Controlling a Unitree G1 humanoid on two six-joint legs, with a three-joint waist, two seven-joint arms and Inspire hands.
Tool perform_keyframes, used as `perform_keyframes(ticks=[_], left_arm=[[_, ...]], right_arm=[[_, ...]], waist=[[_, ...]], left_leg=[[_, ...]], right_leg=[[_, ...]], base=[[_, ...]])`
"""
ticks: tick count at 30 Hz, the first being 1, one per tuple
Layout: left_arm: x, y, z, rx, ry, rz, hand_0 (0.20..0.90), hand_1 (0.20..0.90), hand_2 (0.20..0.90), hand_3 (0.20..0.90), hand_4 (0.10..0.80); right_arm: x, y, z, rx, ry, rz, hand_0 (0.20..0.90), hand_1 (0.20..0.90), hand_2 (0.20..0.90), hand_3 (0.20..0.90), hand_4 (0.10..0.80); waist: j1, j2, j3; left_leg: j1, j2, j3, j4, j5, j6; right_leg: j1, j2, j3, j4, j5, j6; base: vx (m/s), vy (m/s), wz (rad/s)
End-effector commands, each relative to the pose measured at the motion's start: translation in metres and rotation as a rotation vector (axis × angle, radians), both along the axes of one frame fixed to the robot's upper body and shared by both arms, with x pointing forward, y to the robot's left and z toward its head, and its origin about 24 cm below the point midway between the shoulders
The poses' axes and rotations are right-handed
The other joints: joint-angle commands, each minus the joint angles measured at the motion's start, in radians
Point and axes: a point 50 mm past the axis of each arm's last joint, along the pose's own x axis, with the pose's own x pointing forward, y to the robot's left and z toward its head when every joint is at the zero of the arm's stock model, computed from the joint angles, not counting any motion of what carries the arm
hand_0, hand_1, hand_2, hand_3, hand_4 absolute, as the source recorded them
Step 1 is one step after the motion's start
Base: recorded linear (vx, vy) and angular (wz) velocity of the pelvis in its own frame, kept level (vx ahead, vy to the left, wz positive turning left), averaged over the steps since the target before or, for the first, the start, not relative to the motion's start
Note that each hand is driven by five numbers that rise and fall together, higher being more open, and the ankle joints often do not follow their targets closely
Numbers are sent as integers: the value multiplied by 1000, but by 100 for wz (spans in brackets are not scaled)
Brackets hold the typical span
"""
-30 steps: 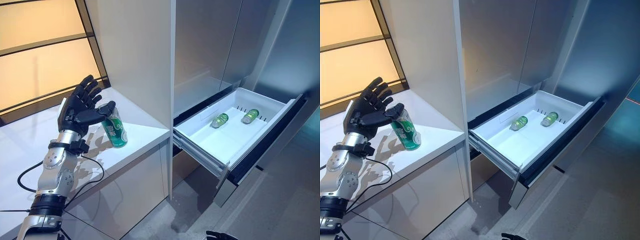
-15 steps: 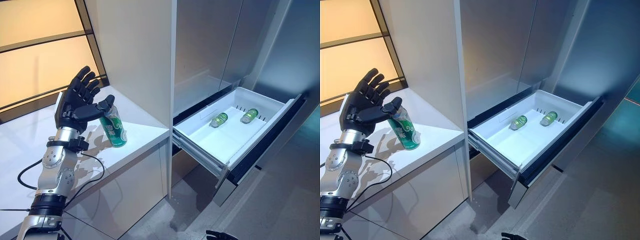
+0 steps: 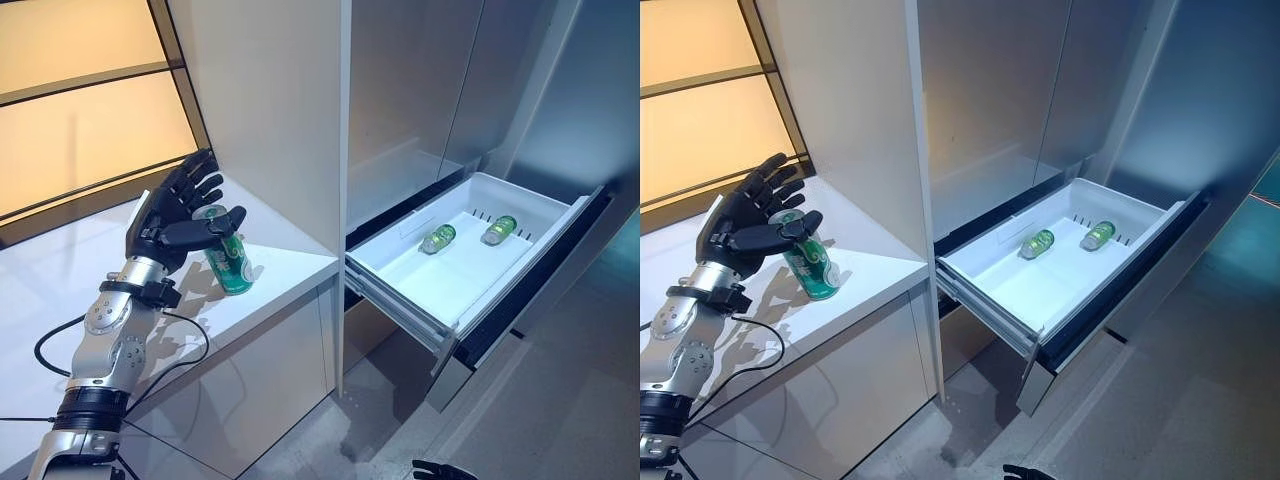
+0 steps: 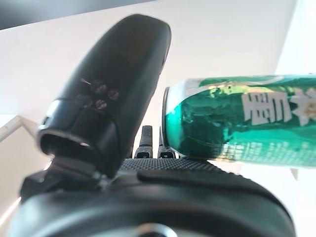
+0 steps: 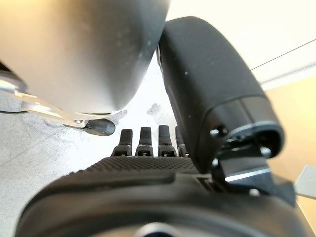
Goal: Put drinks into fridge and close the fridge
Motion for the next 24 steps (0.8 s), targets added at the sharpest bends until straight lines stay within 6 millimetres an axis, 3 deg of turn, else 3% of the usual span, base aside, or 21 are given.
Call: perform_keyframes(ticks=[1,14,24], left_arm=[[11,4,69,80,-237,-7,900,900,900,900,800],[14,14,53,119,-133,34,900,900,900,900,800],[18,13,41,28,-87,15,900,900,900,900,800]], right_arm=[[5,-18,5,-41,14,55,900,900,900,900,800],[6,-19,6,-41,11,44,900,900,900,900,800],[7,-20,6,-43,15,37,900,900,900,900,800]], waist=[[-11,30,-27],[-12,31,-22],[-19,31,-21]], left_leg=[[6,14,29,19,-73,-45],[7,13,30,21,-71,-45],[10,13,35,21,-72,-44]], right_leg=[[-38,5,-22,90,-91,46],[-37,4,-23,90,-90,47],[-37,4,-20,91,-90,48]], base=[[0,0,0],[0,0,0],[0,0,0]])
